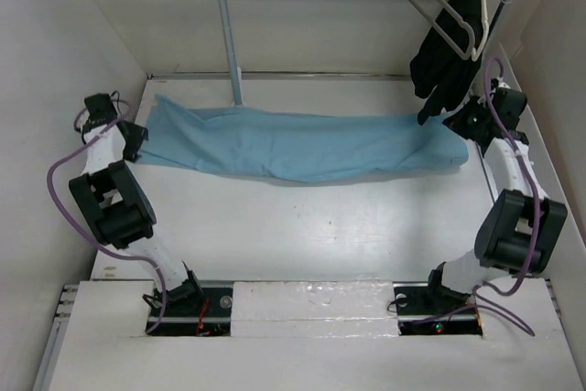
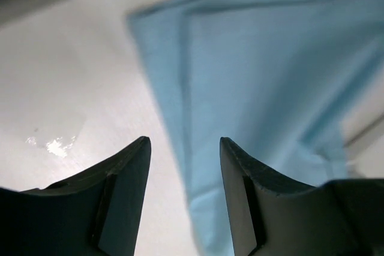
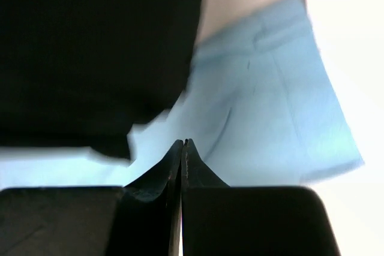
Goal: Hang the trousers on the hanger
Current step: Fold the trousers at the center of the board.
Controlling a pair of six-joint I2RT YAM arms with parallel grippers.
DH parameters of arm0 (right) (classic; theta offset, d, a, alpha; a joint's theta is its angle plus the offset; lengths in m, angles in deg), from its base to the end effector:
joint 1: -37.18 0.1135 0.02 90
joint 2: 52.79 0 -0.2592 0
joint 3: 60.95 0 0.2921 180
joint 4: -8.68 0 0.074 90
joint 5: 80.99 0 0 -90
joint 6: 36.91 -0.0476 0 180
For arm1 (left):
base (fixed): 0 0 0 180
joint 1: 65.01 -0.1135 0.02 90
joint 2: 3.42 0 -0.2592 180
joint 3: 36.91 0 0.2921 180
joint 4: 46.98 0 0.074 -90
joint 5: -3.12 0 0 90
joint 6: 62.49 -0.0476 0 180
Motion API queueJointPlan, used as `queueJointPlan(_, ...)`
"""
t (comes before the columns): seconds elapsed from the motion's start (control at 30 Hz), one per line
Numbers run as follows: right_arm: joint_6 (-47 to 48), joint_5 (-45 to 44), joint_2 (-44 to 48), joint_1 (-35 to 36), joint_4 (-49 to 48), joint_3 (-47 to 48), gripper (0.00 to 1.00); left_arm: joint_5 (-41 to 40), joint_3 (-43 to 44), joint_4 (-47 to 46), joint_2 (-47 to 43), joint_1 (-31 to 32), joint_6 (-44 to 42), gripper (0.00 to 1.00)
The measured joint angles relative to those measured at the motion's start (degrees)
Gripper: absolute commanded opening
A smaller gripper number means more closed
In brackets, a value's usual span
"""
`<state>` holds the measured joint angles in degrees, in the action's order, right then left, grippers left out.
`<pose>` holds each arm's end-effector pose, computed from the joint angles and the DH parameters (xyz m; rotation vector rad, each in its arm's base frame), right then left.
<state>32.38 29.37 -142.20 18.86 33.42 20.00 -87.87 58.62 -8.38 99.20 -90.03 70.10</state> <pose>0.3902 -0.1117 0.2648 0.5158 2.0734 0.4058 0.4087 0.1917 0.2434 -1.3265 1.9661 -0.1272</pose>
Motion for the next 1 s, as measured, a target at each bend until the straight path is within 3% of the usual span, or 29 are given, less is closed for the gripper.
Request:
queueJointPlan(0.1, 0.4, -0.5, 5.6, 0.8, -0.6, -5.8, 0.00, 5.5, -10.7, -4.4, 0.0, -2.8, 1.5, 0.46)
queueJointPlan(0.17, 0.8, -0.4, 8.9, 1.2, -0.6, -9.8, 0.14, 7.6, -14.6, -5.2, 1.8, -4.5, 1.6, 0.47)
queueJointPlan(0.27, 1.5, 0.2, 11.5, 1.6, -0.4, -13.1, 0.22, 9.9, -15.4, -7.0, 3.1, -5.3, 1.6, 0.46)
queueJointPlan(0.3, 1.8, 0.9, 12.4, 1.8, -0.2, -14.3, 0.23, 10.3, -15.2, -8.2, 3.0, -5.2, 1.6, 0.46)
queueJointPlan(0.4, 3.2, 2.0, 13.5, 3.0, 0.0, -15.9, 0.20, 12.3, -14.1, -10.7, 3.8, -5.0, 1.6, 0.33)
queueJointPlan(0.63, 6.1, 3.8, 17.1, 9.0, 0.3, -20.4, 0.02, 13.9, -13.7, -15.0, 3.5, -4.6, 1.9, 0.30)
queueJointPlan(1.0, 8.5, 3.9, 17.1, 10.2, 0.8, -21.3, 0.02, 11.4, -1.6, -13.4, 9.6, -4.6, 2.3, 0.26)
